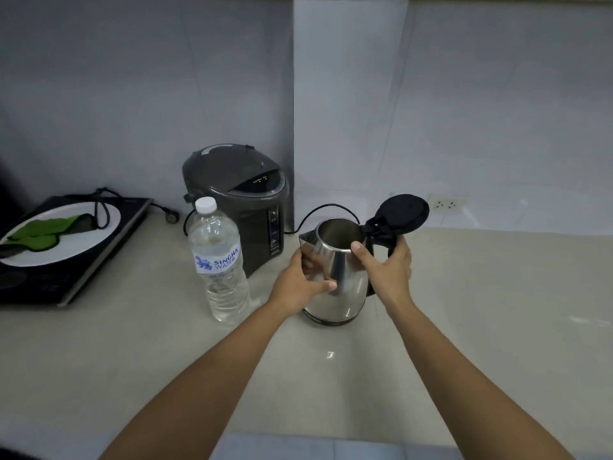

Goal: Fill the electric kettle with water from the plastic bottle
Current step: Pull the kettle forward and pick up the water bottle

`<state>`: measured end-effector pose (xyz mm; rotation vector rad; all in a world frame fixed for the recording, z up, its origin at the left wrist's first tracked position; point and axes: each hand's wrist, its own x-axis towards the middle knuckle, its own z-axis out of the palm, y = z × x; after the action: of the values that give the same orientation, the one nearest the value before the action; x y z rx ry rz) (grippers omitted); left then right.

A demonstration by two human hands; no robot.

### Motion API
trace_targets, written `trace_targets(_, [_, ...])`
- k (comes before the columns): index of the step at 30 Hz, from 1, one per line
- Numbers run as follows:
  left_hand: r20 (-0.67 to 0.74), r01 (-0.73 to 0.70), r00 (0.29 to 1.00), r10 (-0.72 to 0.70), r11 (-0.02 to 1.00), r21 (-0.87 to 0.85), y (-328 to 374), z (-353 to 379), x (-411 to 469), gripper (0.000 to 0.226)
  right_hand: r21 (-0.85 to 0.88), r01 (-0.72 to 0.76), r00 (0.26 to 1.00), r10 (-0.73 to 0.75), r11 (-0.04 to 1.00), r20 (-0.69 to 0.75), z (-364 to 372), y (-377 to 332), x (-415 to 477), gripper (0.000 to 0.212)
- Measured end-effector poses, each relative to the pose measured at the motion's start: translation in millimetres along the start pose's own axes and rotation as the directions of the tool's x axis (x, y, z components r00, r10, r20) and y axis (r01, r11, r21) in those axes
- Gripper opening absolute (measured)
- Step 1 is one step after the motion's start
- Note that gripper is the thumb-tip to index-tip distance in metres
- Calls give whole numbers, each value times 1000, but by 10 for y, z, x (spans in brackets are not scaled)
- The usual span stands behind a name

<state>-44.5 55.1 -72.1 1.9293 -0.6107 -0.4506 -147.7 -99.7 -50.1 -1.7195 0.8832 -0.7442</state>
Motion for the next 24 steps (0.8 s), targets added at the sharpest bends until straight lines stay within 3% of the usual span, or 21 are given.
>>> trace_targets(5, [26, 23, 999, -23, 1000, 12, -221, 65, -322, 97, -14, -36, 999, 36, 999, -5, -45, 204, -364, 109])
trace_targets(19, [79, 12, 997, -8, 999, -48, -414, 7, -344, 95, 3, -63, 997, 63, 998, 48, 123, 186, -508, 118])
trace_targets(24, [98, 8, 995, -6, 1000, -17, -441, 6, -361, 98, -37, -54, 995, 57, 998, 79, 112, 214, -526, 104])
